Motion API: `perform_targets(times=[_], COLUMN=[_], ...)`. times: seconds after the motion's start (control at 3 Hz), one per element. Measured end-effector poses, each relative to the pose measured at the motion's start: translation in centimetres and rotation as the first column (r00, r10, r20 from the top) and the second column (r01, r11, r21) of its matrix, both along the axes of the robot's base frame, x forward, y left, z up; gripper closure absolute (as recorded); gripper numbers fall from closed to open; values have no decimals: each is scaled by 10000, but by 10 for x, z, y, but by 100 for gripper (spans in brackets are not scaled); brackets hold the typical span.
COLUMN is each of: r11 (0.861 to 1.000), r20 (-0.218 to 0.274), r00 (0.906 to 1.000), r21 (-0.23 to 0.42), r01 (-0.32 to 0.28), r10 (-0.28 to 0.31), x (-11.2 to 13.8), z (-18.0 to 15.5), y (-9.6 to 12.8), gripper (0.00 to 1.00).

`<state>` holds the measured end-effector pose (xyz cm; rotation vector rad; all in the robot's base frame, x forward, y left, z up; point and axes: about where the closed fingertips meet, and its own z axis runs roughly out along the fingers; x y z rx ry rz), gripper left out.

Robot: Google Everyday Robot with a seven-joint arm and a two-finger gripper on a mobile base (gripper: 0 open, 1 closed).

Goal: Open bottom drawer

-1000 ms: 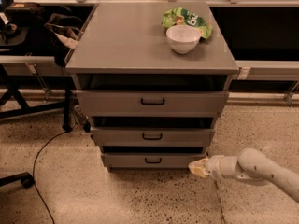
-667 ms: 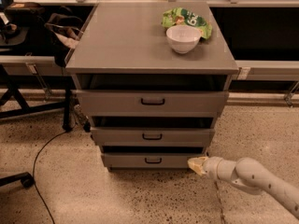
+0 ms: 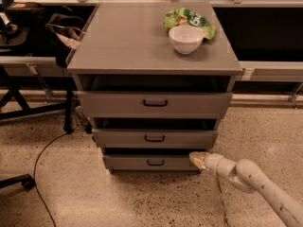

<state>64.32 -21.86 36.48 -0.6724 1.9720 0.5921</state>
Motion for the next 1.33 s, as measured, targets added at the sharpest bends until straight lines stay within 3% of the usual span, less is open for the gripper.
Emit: perform_targets(times=[0.33, 1.0, 1.33], r11=[10000, 9911, 9867], r20=[1, 457, 497], r00=[10000, 9900, 9857], r21=[-1, 36, -145], r01=[2, 1334, 1620], r10=[-2, -1334, -1611], x=[0, 18, 33], z=[0, -44, -70], y=[0, -3, -5], gripper=[100, 100, 100])
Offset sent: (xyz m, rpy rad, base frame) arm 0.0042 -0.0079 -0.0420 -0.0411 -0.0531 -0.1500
